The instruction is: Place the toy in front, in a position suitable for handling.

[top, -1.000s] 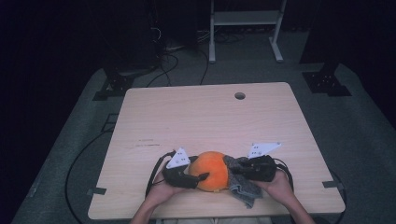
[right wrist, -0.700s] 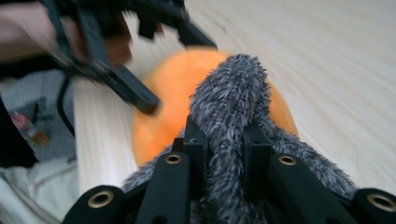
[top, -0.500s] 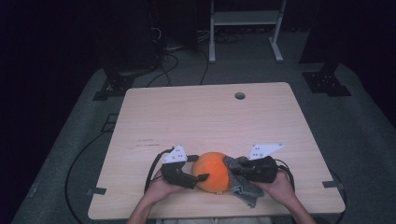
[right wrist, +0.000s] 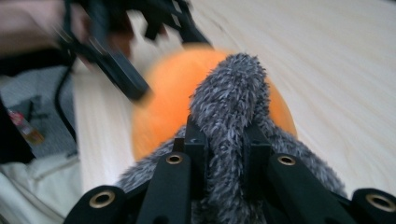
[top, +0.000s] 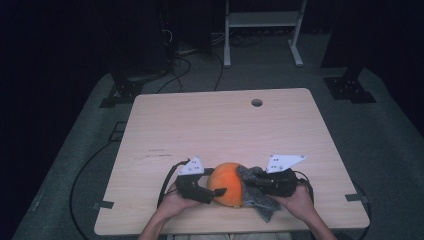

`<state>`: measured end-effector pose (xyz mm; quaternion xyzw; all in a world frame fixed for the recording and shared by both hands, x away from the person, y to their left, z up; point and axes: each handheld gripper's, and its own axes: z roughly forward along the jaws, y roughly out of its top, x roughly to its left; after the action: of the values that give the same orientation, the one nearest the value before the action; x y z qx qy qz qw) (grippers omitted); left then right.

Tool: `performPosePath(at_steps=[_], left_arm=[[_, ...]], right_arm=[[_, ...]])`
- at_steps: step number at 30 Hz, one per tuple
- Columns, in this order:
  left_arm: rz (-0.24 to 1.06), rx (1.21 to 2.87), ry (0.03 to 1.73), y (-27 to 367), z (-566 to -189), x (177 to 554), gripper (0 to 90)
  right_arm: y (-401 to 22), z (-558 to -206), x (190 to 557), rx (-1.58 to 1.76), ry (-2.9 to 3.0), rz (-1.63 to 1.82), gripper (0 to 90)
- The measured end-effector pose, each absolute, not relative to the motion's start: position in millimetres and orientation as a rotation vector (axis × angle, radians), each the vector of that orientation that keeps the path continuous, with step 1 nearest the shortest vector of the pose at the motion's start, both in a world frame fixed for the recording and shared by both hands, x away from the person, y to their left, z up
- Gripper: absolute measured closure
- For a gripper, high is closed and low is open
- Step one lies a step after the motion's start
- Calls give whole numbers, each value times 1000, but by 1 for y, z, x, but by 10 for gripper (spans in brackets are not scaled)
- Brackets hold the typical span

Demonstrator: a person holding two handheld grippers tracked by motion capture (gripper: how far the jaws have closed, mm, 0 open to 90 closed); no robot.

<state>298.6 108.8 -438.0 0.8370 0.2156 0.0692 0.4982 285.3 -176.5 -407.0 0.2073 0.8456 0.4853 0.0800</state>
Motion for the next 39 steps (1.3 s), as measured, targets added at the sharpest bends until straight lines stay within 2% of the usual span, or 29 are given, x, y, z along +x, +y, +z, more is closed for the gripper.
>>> performPosePath(at_steps=[1,4,10,15,17,21,23,25,29,34,37,39], left_arm=[[185,2021,524,108,-436,298,297],[208,1988,512,109,-429,295,364],[223,1984,505,106,-428,294,351],[248,1972,502,101,-425,293,359],[247,1970,513,101,-427,293,325],[138,1976,578,104,-435,303,130],[76,1982,618,103,-441,308,108],[93,1990,630,103,-442,307,179],[234,1976,571,101,-429,296,338],[325,1982,538,102,-418,290,342],[327,1987,522,96,-418,289,335],[327,1990,521,94,-418,289,289]], right_arm=[[-172,-403,283,581,2522,1464,761],[-167,-403,283,560,2517,1443,762],[-182,-408,287,627,2531,1334,764],[-171,-393,278,537,2502,1449,761],[-170,-400,281,551,2512,1396,762],[-179,-408,286,594,2531,1367,763],[-180,-407,288,614,2535,1378,760],[-177,-401,289,612,2521,1434,758],[-168,-394,287,549,2503,1480,759],[-176,-406,293,621,2532,1372,764],[-174,-398,287,581,2498,1447,763],[-168,-392,284,538,2486,1473,763]])
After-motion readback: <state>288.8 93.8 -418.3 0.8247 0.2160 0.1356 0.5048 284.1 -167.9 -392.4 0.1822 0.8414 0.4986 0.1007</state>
